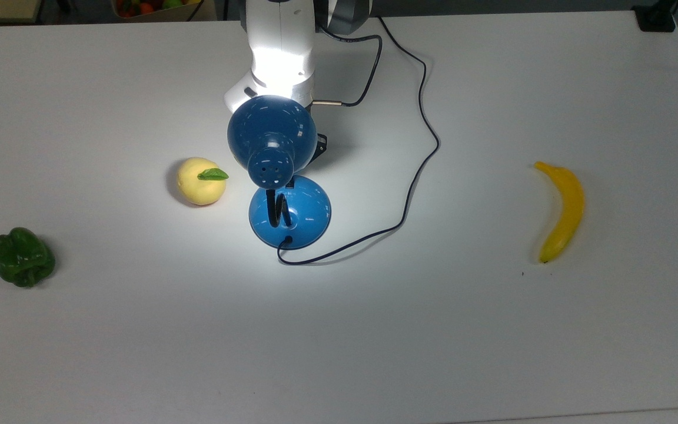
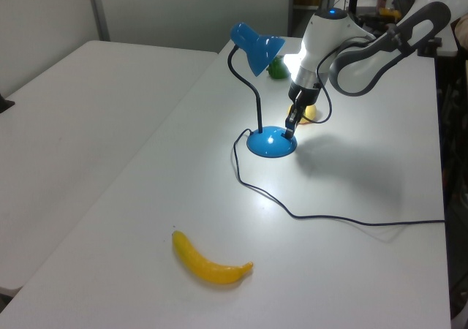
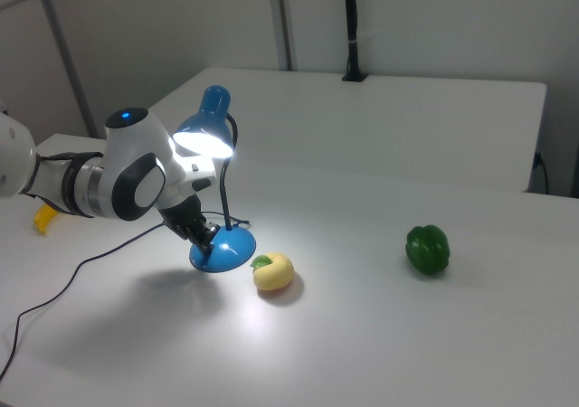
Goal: Turn off lamp
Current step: 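Press the gripper down onto the switch on the blue lamp base, then raise the gripper up and away from the lamp base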
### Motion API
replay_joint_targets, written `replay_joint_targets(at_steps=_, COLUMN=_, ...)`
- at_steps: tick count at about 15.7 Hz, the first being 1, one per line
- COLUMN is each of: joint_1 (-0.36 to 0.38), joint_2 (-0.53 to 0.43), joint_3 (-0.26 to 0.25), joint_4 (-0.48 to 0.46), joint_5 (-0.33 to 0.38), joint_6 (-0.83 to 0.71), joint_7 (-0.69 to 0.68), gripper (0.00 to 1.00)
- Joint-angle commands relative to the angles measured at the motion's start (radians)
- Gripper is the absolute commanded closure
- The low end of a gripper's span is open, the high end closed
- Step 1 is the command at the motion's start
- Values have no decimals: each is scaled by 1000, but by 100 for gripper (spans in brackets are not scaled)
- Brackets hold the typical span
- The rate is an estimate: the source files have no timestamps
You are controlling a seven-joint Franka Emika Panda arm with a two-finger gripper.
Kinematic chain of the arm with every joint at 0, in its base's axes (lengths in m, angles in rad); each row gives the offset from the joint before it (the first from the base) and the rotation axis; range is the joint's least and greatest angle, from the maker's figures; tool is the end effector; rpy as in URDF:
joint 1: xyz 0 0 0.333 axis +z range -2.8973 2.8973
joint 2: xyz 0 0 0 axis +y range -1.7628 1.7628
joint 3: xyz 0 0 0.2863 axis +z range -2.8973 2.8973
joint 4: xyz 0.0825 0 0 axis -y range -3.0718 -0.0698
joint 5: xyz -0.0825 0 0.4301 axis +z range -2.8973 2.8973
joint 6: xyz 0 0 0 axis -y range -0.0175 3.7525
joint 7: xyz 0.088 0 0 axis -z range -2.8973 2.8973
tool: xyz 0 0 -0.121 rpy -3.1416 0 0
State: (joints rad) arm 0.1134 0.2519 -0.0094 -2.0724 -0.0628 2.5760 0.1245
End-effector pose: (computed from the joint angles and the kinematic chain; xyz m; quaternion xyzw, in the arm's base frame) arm 0.6332 0.0667 0.2603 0.9918 0.0143 0.1270 0.0067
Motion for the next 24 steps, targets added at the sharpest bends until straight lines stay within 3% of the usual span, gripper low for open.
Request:
replay_joint_targets(at_steps=1, joint_1=11, joint_2=10, joint_3=-6, joint_4=0, joint_5=-17, joint_6=27, joint_7=20, gripper=100)
replay_joint_targets(at_steps=12, joint_1=14, joint_2=14, joint_3=-6, joint_4=-11, joint_5=-19, joint_6=-2, joint_7=32, gripper=100)
replay_joint_targets(at_steps=22, joint_1=19, joint_2=-130, joint_3=-6, joint_4=6, joint_5=-22, joint_6=-353, joint_7=32, gripper=100)
replay_joint_targets(at_steps=24, joint_1=19, joint_2=-164, joint_3=-6, joint_4=66, joint_5=-22, joint_6=-489, joint_7=32, gripper=100)
